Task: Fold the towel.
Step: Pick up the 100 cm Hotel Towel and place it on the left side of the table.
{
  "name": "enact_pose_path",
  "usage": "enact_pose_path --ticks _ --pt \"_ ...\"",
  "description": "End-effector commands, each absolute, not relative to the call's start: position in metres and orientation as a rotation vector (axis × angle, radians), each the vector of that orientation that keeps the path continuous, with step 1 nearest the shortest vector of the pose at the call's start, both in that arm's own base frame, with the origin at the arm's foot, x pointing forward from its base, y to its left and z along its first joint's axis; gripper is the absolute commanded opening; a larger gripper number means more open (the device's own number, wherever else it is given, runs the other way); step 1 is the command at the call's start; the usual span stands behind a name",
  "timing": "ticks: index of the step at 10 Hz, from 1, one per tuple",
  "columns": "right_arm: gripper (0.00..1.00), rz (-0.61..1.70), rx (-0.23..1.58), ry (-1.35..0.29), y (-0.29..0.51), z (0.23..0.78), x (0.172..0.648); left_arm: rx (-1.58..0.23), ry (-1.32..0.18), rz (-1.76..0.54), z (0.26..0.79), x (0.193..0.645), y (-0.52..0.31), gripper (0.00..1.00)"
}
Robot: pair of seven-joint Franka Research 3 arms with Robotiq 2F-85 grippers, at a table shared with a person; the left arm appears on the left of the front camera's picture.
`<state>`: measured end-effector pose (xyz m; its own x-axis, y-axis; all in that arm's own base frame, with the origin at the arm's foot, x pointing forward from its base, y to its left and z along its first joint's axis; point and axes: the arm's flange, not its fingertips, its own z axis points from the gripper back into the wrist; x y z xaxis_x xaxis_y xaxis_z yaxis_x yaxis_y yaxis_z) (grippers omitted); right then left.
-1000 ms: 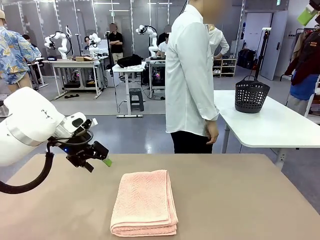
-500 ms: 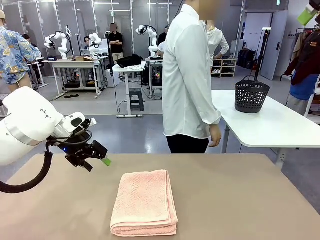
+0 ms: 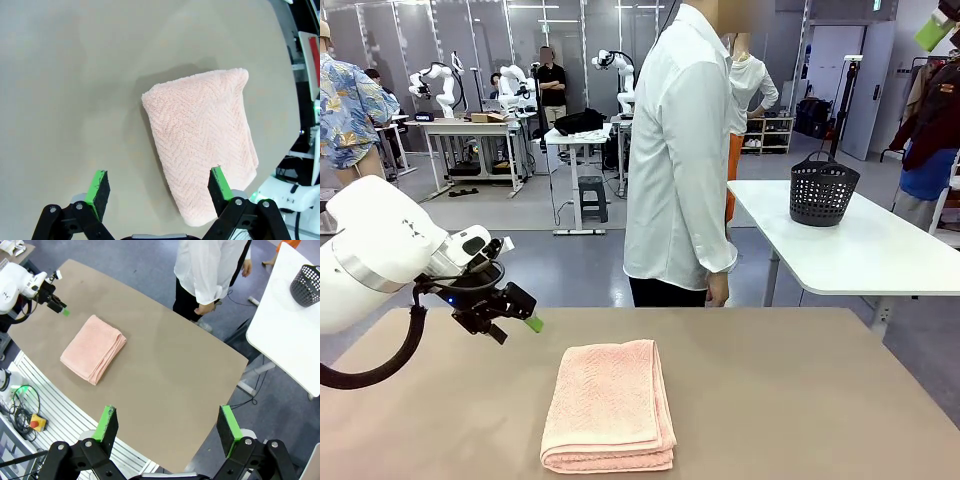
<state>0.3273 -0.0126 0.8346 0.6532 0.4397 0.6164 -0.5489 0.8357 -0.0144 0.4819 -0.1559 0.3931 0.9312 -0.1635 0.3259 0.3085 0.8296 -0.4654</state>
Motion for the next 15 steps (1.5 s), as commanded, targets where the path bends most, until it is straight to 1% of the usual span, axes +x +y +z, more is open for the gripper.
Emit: enact_pose_path --ticks 1,4,5,7,8,12,15 --pt "1.00 0.561 0.173 -0.639 -0.013 0.835 0.326 -0.551 -0.327 -0.220 0.367 0.477 -0.158 1.00" --pt "1.00 0.561 0.173 -0.639 -0.013 0.835 0.326 -0.616 -0.302 -0.159 0.341 0.470 -0.166 1.00" --pt "1.00 0.561 0.173 -0.639 -0.013 0.835 0.326 -0.684 -0.269 -0.183 0.331 0.469 -0.171 1.00" --pt "1.00 0.561 0.173 -0.639 -0.013 0.835 0.326 -0.701 -0.282 -0.141 0.306 0.469 -0.178 1.00" --pt "1.00 0.561 0.173 -0.639 -0.013 0.835 0.326 -0.677 -0.278 -0.127 0.296 0.469 -0.181 1.00" --pt "1.00 0.561 0.173 -0.639 -0.013 0.835 0.326 -0.819 -0.211 -0.159 0.272 0.461 -0.199 1.00" --pt "1.00 0.561 0.173 -0.639 -0.013 0.835 0.326 -0.864 -0.160 -0.166 0.263 0.456 -0.207 1.00"
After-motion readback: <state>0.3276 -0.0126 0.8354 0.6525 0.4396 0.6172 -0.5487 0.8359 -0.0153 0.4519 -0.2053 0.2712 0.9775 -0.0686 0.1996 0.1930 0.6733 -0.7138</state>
